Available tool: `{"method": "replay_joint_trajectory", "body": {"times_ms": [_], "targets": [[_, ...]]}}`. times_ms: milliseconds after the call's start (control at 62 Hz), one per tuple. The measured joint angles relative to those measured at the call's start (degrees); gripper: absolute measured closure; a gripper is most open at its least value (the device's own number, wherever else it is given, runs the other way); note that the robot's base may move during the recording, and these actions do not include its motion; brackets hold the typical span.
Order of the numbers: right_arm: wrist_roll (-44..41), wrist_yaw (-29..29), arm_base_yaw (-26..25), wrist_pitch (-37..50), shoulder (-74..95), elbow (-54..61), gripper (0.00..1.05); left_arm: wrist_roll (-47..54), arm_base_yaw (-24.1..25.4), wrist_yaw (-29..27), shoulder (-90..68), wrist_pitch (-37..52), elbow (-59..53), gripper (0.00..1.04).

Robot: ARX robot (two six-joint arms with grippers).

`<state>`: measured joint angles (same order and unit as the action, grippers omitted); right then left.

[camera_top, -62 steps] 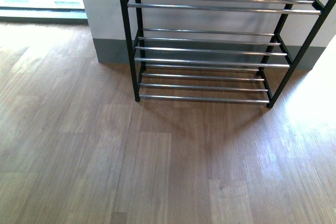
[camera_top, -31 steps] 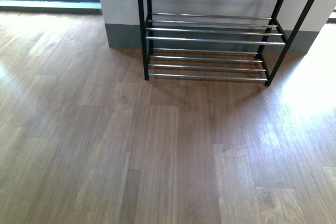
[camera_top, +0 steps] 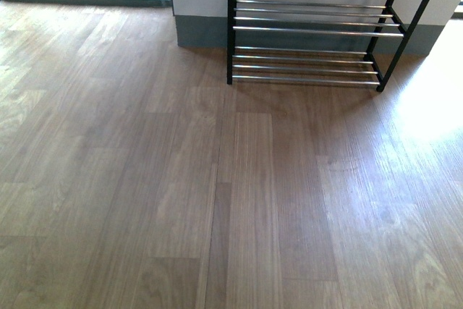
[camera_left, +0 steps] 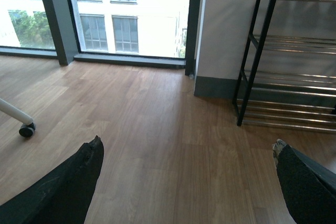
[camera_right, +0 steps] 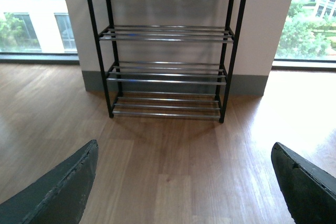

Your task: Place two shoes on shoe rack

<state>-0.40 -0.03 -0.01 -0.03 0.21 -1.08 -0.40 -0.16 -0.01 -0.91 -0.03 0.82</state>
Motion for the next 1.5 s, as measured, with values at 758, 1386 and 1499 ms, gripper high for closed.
{"method": "replay_joint_trajectory", "body": {"times_ms": [758, 1386, 1499], "targets": [[0.0, -0.07, 0.0, 0.02, 0.0, 0.0, 0.09, 0.0, 0.0, -0.09, 0.0, 0.0, 0.0, 0.09], [0.0, 0.04, 0.0, 0.02, 0.0, 0.0, 0.09, 0.0, 0.0, 0.02, 0.0, 0.0, 0.0, 0.09], [0.0, 0.02, 0.0, 0.02, 0.0, 0.0, 0.09, 0.0, 0.0, 0.02, 0.0, 0.0, 0.0, 0.09]]}}
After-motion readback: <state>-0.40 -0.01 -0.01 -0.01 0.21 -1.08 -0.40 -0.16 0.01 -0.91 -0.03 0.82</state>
